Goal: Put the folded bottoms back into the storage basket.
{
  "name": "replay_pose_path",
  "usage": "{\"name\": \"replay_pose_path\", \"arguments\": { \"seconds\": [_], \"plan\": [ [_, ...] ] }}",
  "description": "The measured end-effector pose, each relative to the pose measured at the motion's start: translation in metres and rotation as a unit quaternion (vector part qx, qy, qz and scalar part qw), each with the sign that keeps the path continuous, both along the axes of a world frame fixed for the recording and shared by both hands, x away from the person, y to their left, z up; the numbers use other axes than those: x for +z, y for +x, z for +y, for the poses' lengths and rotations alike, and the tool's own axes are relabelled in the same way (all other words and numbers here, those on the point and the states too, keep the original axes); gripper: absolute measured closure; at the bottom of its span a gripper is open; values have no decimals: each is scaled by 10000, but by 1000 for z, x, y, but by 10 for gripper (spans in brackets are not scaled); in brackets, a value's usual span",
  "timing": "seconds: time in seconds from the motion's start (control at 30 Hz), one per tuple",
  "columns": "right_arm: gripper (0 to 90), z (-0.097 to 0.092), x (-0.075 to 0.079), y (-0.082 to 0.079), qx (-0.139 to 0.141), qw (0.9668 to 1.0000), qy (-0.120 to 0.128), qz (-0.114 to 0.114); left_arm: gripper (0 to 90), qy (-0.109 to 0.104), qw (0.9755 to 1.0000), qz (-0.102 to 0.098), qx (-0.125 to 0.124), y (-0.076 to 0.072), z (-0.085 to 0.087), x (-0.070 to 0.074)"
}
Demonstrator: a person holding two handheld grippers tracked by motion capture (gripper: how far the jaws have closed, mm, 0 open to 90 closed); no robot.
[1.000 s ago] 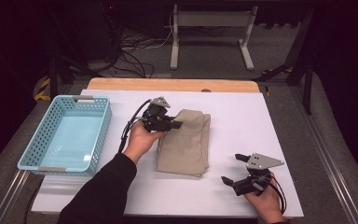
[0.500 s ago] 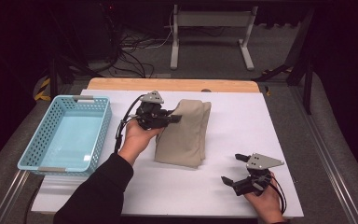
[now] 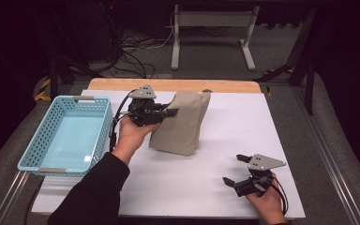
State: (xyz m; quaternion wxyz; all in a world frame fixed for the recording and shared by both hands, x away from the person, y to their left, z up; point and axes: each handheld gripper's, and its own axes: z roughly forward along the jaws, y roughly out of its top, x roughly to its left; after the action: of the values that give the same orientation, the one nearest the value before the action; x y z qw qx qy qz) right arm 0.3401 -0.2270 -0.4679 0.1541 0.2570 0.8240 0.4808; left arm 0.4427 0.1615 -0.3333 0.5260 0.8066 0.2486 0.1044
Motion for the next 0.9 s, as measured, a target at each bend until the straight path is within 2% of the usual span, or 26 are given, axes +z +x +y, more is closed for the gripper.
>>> {"name": "replay_pose_path", "arguments": {
  "seconds": [0.43, 0.77, 0.9],
  "plan": [
    [5, 0, 0, 0, -10, 10000, -6, -9, 740, -140, 9997, -145, 114, -5, 19, 13],
    [5, 0, 0, 0, -9, 10000, -10, -13, 740, -157, 9992, -314, 202, -11, 36, 23],
    [5, 0, 0, 0, -12, 10000, -12, -12, 740, -193, 9990, -321, 234, -14, 42, 26]
  ]
}}
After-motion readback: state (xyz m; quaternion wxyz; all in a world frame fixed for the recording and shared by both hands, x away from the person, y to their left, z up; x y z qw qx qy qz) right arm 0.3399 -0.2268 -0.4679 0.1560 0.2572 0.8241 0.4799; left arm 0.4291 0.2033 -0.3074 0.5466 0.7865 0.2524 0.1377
